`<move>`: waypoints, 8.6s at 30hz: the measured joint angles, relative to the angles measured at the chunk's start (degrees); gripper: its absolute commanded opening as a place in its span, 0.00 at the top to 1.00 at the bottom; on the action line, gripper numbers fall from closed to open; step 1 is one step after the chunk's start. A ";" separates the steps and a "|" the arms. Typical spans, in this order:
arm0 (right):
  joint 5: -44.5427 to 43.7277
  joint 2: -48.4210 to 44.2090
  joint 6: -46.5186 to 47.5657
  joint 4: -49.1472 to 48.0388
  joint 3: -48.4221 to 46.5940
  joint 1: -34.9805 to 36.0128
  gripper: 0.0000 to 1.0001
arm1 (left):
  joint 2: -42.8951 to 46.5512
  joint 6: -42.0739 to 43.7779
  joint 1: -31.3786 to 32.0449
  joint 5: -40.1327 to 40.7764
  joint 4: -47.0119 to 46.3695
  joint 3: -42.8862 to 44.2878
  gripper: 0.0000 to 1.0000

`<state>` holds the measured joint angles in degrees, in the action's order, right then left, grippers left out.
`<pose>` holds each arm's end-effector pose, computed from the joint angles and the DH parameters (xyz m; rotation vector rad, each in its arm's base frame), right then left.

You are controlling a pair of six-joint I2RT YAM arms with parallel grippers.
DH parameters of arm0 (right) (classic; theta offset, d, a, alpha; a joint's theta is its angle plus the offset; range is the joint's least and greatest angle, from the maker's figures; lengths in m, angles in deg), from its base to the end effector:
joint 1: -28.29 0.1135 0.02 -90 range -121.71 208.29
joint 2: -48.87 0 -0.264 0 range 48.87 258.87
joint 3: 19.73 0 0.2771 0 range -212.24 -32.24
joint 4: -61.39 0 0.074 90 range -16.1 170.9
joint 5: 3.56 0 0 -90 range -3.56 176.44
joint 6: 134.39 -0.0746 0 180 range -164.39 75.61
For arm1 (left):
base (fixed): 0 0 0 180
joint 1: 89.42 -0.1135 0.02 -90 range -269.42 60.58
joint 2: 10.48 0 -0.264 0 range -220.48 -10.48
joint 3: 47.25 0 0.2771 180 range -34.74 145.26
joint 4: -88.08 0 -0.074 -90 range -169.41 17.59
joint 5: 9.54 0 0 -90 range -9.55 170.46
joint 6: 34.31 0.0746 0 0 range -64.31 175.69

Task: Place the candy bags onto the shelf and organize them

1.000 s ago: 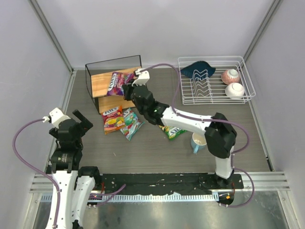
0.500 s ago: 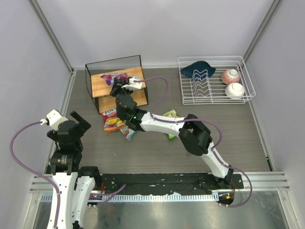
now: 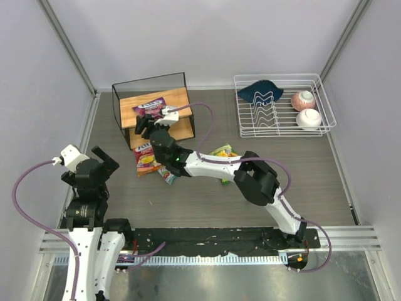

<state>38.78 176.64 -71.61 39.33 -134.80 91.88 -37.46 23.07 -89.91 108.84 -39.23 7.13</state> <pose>0.3050 0.4901 0.2815 0.2427 1.4807 0.7041 0.1567 0.0368 0.3011 -0.8479 1.7653 0.1308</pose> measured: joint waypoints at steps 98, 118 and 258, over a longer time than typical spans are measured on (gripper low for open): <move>44.19 13.84 21.44 28.57 -27.02 -14.56 0.96 | 0.11 1.90 0.00 -9.51 -1.84 -0.02 0.00; 44.22 16.31 20.92 30.29 -31.47 -13.20 0.96 | 0.09 2.10 0.00 -9.60 -1.86 -0.02 0.00; 44.59 -31.80 8.94 26.51 35.08 -4.57 0.99 | -0.11 3.06 0.00 -12.00 -3.32 -0.87 0.00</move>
<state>83.37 144.83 -62.67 65.84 -99.72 87.31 -37.57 26.13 -89.91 96.84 -42.55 6.25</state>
